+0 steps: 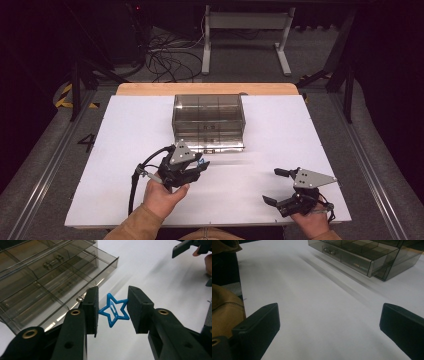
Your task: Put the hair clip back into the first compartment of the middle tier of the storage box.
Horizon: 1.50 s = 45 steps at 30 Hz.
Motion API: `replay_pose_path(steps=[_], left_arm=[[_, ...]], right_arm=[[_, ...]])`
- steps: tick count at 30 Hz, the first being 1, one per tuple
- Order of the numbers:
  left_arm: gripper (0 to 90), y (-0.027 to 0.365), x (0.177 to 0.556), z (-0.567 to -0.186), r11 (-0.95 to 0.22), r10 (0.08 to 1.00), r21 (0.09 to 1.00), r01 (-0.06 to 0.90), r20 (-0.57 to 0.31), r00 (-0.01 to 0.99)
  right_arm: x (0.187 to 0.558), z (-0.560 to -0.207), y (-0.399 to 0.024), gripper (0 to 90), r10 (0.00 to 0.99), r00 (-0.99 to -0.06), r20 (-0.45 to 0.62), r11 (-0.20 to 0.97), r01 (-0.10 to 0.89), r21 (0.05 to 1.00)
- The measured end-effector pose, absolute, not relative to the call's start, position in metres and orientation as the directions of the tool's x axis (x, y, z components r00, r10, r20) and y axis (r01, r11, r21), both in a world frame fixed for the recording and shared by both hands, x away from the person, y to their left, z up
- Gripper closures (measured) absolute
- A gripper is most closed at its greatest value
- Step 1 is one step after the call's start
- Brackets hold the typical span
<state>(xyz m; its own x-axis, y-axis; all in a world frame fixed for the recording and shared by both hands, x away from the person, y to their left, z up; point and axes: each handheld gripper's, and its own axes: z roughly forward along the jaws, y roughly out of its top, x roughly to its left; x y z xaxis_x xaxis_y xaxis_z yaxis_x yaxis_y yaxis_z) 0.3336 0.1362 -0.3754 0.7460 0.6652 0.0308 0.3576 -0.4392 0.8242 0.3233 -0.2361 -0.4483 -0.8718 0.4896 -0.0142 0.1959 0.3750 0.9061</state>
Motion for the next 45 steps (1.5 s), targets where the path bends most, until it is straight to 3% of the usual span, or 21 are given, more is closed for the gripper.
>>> replay_pose_path(steps=[45], left_arm=[[62.7, 0.154, 0.384, -0.367, -0.398, 0.746, 0.814, 0.423, 0.019, 0.666]], right_arm=[[0.324, -0.449, -0.236, 3.4, 0.486, -0.874, -0.016, 0.38, 0.195, 0.904]])
